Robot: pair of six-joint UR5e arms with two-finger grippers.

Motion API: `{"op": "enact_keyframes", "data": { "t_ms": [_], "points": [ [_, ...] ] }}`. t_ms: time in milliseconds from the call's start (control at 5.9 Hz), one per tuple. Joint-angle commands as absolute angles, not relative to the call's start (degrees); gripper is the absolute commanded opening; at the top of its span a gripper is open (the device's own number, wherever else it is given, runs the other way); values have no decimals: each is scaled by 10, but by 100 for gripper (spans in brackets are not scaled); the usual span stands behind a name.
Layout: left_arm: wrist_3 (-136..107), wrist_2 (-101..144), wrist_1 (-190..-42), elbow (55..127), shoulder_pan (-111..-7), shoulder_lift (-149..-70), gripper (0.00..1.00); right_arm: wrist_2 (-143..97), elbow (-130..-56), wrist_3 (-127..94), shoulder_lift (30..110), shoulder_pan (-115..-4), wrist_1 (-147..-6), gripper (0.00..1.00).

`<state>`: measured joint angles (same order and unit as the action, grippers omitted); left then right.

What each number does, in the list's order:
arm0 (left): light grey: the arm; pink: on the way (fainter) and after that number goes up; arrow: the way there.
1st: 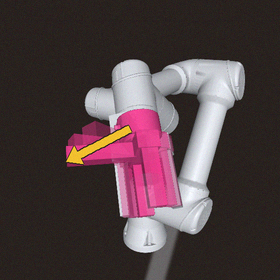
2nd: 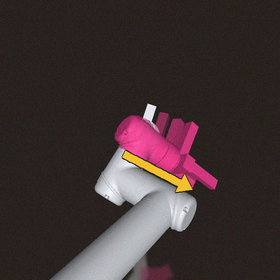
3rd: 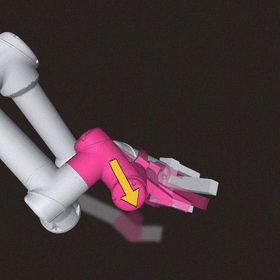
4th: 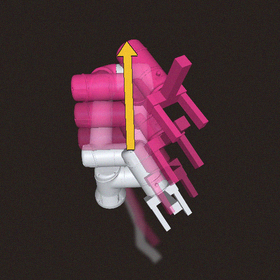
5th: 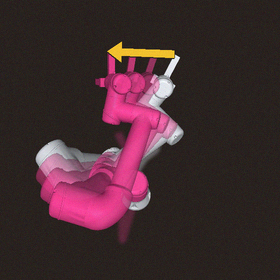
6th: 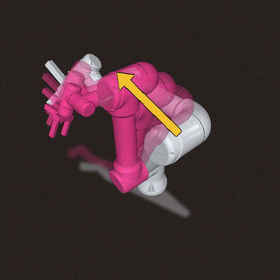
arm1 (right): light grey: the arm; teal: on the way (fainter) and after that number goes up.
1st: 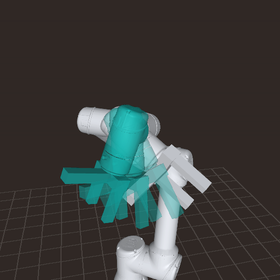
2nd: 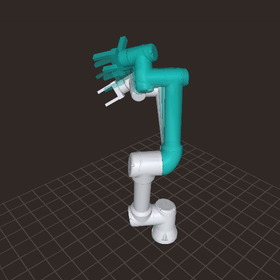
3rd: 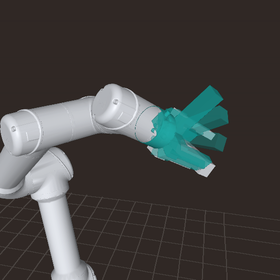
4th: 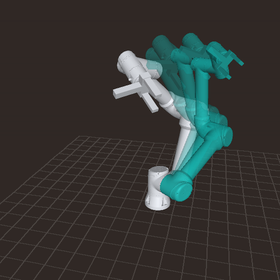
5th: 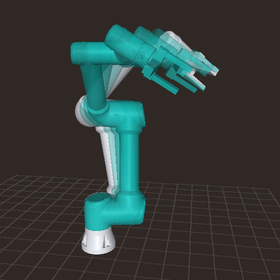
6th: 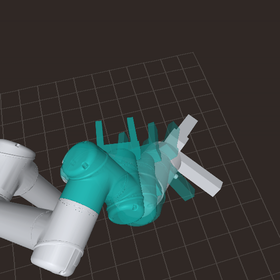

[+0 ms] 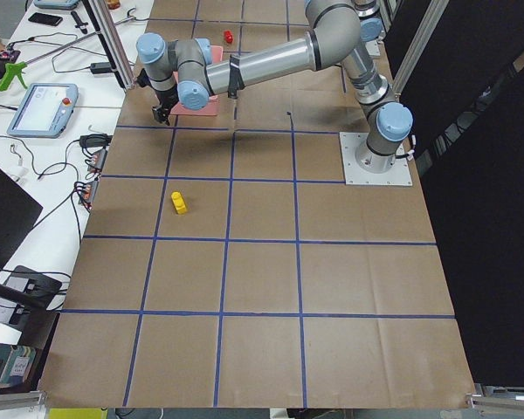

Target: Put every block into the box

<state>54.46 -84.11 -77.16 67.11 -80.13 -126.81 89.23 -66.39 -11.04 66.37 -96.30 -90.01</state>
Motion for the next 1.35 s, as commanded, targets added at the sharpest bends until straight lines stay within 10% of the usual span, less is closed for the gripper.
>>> {"op": "enact_keyframes", "data": {
  "t_ms": [0, 508, 677, 847, 1185],
  "points": [
    [676, -853, -765, 668, -760, -1277, 97, 891, -529, -154, 544, -1014, -901, 48],
    [754, -858, -753, 678, -633, -1308, 96, 861, -508, -150, 449, -1028, -960, 48],
    [792, -857, -717, 677, -623, -1325, 96, 860, -509, -150, 437, -1028, -956, 59],
    [800, -858, -710, 678, -623, -1330, 96, 860, -511, -155, 437, -1031, -956, 92],
    [816, -859, -649, 722, -621, -1348, 97, 860, -513, -156, 443, -1034, -956, 100]
  ]
}}
